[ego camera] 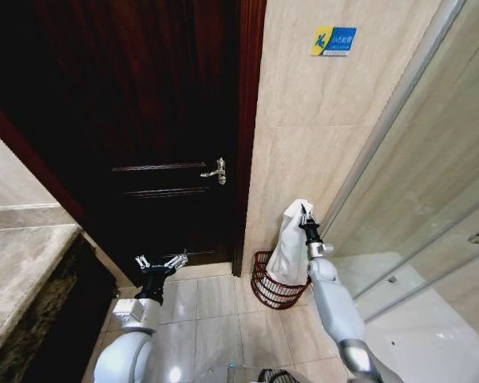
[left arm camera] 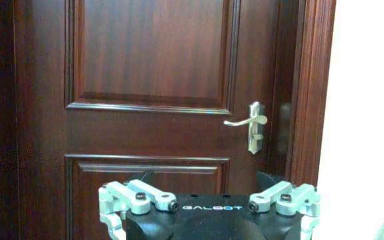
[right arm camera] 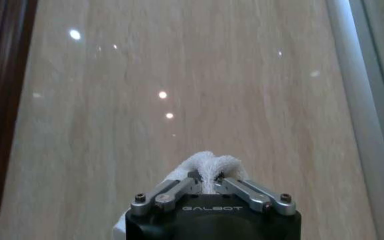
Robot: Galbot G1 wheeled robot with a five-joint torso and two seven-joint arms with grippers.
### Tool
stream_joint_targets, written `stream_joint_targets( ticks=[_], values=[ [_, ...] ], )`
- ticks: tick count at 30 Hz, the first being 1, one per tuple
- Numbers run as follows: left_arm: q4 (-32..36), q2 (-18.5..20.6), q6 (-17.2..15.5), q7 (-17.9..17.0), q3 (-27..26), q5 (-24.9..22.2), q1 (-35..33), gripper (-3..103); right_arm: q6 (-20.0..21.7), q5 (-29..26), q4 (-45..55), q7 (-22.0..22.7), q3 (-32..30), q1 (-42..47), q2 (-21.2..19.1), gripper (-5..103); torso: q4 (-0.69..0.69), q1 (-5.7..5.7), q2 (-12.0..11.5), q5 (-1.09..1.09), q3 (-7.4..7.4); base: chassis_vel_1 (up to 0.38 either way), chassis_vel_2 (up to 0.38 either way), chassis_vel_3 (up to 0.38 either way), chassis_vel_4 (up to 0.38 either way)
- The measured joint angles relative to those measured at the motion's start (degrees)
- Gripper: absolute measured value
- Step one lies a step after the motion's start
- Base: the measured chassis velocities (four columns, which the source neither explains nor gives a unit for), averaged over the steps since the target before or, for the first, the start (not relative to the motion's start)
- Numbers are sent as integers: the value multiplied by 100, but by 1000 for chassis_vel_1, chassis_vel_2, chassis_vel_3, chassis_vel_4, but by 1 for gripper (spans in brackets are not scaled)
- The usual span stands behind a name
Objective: Discard the used towel into the hamper.
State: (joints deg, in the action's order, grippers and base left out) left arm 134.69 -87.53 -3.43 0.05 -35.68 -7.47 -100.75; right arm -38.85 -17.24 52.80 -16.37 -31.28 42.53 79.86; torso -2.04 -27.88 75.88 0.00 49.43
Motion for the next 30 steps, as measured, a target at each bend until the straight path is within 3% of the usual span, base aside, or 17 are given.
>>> stream_joint_targets(
  ticks=[4,24,30],
  values=[
    [0,-1,0,0,0,0,0,100,-161,57,-543,-67,-19,-223,5,4,0,0,0,0,0,0,0,0,0],
    [0,0,0,0,0,0,0,100,-9,131,-2123,-233,-2,-667,32,4,1,0,0,-1,0,0,0,0,0],
    [0,0,0,0,0,0,0,100,239,154,-2269,-341,-55,-636,32,4,0,0,0,-1,0,0,0,0,0]
  ],
)
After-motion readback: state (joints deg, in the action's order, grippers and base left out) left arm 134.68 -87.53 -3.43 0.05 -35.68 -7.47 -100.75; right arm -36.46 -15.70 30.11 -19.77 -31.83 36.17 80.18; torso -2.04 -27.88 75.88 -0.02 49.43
